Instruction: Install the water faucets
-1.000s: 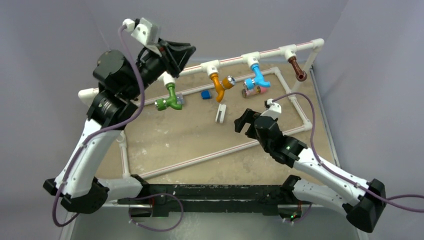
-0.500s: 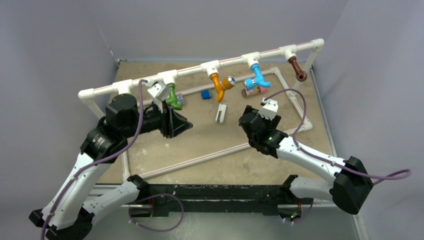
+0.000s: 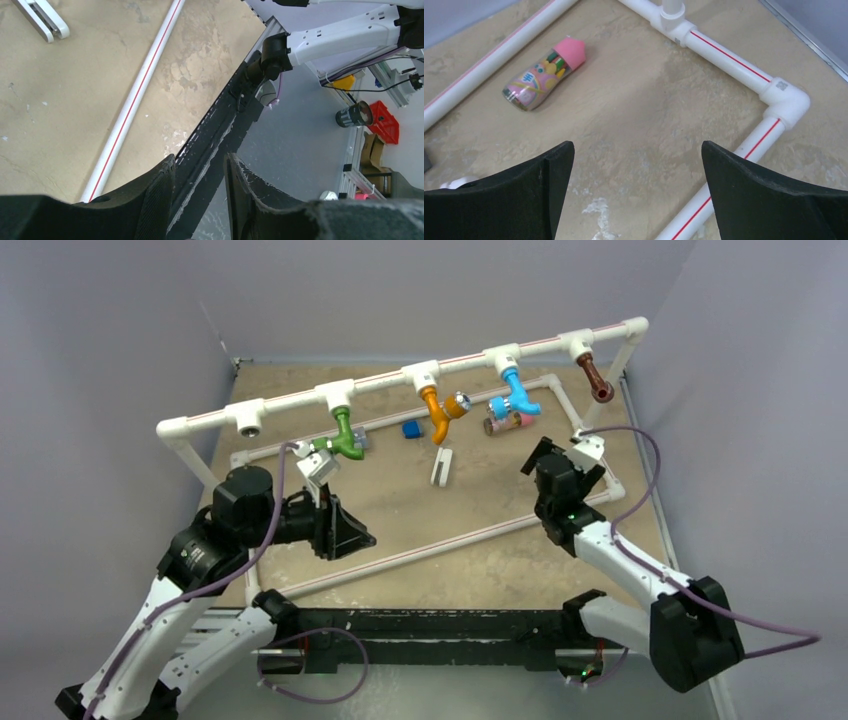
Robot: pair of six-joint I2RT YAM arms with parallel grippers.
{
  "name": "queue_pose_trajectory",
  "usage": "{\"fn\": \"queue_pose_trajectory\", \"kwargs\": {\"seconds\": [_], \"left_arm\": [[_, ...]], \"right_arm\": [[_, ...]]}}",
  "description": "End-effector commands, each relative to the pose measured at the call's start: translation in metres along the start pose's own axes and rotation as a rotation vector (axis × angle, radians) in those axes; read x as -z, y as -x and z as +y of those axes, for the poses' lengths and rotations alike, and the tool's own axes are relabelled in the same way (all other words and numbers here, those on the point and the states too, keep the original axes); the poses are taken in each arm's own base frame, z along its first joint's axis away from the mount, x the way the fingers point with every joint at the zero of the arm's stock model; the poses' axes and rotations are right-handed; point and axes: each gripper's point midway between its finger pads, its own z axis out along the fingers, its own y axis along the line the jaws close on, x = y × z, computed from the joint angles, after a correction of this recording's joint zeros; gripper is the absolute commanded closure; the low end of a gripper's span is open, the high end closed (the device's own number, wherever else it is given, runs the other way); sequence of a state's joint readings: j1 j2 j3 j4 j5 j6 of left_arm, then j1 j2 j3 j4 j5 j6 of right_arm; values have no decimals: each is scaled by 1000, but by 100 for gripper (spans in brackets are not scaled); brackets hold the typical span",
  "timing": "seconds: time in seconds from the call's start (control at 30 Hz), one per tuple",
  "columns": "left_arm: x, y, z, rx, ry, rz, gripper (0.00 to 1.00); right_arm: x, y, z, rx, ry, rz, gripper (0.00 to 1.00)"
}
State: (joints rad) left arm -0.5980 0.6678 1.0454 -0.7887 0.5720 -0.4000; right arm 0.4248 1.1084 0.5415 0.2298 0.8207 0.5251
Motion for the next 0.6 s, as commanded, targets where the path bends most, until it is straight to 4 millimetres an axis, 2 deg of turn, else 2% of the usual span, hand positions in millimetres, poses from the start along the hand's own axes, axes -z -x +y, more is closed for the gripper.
{"fn": "queue_pose_trajectory", "kwargs": {"seconds": [0.0, 0.07, 0.23, 0.4, 0.47, 0.57], "left_arm": [[-4, -7, -3, -26, -47, 11, 60], [-8, -7, -5, -28, -79, 8, 60], [-21, -5, -16, -45, -206, -16, 60], [-34, -9, -9, -73, -241, -17, 60], [-36, -14, -5, -84, -240, -9, 60], [-38, -20, -2, -103, -239, -9, 60]], "right_arm": [[0, 31, 33, -61, 205, -92, 1], [5, 30, 48, -44, 298, -87, 1], [5, 42, 48, -37, 293, -130, 1], [-18, 22, 47, 33, 209, -80, 1], [-22, 12, 53, 73, 234, -61, 1], [-27, 14, 50, 69, 204, -81, 1]]}}
